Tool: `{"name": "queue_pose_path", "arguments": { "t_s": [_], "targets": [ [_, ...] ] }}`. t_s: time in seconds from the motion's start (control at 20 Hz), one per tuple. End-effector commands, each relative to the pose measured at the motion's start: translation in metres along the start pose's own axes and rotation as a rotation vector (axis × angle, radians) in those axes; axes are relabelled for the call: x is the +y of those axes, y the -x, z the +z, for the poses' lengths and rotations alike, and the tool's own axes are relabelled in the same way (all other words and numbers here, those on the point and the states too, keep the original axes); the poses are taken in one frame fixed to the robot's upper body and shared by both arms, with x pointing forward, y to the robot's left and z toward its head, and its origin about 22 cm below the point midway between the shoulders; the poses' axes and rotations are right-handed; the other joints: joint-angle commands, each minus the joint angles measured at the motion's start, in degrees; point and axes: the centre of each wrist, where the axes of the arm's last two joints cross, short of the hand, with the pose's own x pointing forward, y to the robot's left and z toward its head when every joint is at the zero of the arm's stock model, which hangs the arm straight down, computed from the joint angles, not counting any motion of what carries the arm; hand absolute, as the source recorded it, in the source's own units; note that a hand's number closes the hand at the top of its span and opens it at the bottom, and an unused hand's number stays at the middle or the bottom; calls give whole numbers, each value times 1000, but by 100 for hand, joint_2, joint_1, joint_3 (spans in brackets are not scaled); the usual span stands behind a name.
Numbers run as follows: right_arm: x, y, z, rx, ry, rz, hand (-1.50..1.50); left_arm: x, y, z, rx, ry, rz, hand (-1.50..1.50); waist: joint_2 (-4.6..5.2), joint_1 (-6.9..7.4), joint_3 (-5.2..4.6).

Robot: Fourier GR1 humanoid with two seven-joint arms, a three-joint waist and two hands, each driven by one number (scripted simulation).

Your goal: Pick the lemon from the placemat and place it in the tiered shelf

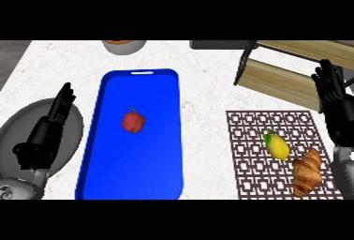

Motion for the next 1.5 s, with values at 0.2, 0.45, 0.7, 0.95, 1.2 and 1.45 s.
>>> {"name": "queue_pose_path", "arguments": {
  "t_s": [0.2, 0.45, 0.7, 0.95, 1.2, 1.45],
  "targets": [
    [-67, 8, -18, 35, -255, -54, -150, -30, -3, -18, 0, 78, 39, 0, -9, 81, 119],
    [-102, 12, 0, 115, 16, 379, 150, -42, 2, -8, 51, 118, 101, 0, 133, -93, 57],
    [-73, 103, 40, 43, 317, 151, -150, -68, -3, -14, 73, 161, 123, 0, 17, 91, 139],
    [-99, 107, 28, -101, 235, -76, -150, -69, -2, -21, 90, 155, 123, 0, -26, 106, 123],
    [-118, 77, 20, 11, -96, 111, -150, -71, 7, -17, 92, 167, 116, 0, -45, 79, 108],
    [-118, 28, 10, 28, -227, 250, -150, -44, 10, -27, 90, 145, 99, 0, -67, -11, 99]
  ]
}}
